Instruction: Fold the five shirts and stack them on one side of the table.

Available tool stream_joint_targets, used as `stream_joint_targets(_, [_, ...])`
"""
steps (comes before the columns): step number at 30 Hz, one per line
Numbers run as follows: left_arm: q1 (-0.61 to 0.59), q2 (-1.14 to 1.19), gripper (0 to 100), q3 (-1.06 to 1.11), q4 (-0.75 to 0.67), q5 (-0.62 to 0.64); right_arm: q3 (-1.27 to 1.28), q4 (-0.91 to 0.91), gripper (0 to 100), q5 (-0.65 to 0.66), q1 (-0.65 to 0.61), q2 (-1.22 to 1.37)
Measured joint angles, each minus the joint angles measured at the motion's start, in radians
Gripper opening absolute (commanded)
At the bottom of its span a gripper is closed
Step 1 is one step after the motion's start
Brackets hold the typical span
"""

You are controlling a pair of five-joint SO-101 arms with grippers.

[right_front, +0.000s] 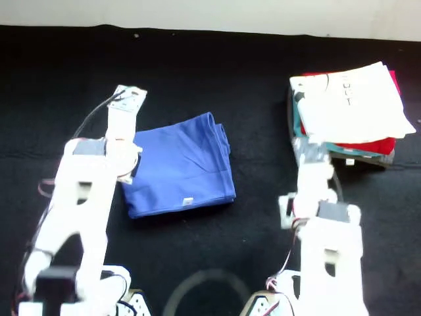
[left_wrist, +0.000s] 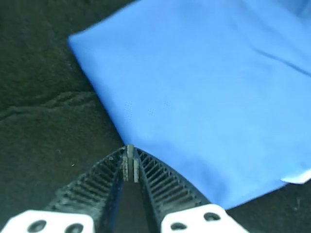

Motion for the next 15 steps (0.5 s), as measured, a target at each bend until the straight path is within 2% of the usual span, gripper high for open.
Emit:
stream_joint_targets(4, [0.000,0.055,1,-0.009,0.029,0.035,-0.293,0.095,0.5,-0.064,-0.124,0.155])
stream_joint_targets(9, [0.000,0.061,1,0.049,0.083,0.035,-0.601,0.112,0.5,-0.117,-0.262,0.440])
stream_joint_targets(15, [0.000,0.061,1,0.195,0.020,0.035,-0.924,0.110,0.5,-0.129,-0.362,0.804])
